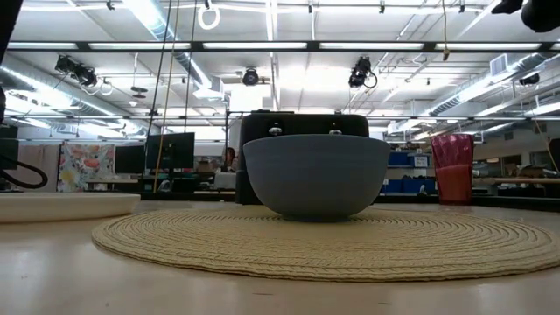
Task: Arrange a breakfast setting
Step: Pour the cereal from the cereal box into the bowl
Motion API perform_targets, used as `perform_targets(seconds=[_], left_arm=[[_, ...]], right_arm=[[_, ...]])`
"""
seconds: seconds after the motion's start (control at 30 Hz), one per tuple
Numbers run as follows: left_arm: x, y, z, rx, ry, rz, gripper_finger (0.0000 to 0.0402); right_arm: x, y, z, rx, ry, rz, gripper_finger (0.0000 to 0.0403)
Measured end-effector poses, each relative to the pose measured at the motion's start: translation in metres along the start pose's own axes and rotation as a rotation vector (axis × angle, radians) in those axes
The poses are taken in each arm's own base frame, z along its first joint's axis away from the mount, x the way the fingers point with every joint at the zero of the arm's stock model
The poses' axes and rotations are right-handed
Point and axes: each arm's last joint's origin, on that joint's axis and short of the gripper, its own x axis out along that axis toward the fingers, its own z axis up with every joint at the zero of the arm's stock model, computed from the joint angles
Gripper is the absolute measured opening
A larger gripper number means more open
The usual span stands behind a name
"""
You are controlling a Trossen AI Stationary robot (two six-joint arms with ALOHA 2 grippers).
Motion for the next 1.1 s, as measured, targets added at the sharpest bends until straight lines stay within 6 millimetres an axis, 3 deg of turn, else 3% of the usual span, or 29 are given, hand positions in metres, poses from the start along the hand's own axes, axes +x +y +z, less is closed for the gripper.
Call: perform_targets(seconds=[0.17, 0.27, 0.5, 0.7, 0.93, 1.1], left_arm=[[0.001, 0.002, 0.003, -0.009, -0.03, 0.003, 0.0353], [0.001, 0.003, 0.005, -0.021, -0.047, 0.007, 0.033], [-0.001, 0.005, 0.013, -0.04, -0.012, 0.001, 0.0223], [-0.005, 0.007, 0.023, -0.006, 0.019, 0.016, 0.0144], [-0.014, 0.009, 0.047, 0.017, 0.072, 0.009, 0.0139], [-0.033, 0.013, 0.073, 0.057, 0.195, 0.022, 0.014]], right_arm=[[0.001, -0.003, -0.005, 0.008, 0.036, -0.015, 0.0205], [0.002, -0.005, -0.011, 0.004, 0.076, -0.025, 0.0205], [0.003, -0.008, -0.018, 0.016, 0.109, -0.04, 0.0209], [0.002, -0.01, -0.023, 0.037, 0.186, -0.08, 0.0244], [0.011, -0.006, -0.008, -0.001, 0.355, -0.094, 0.0313], [0.01, 0.001, 0.007, -0.033, 0.503, -0.114, 0.035]])
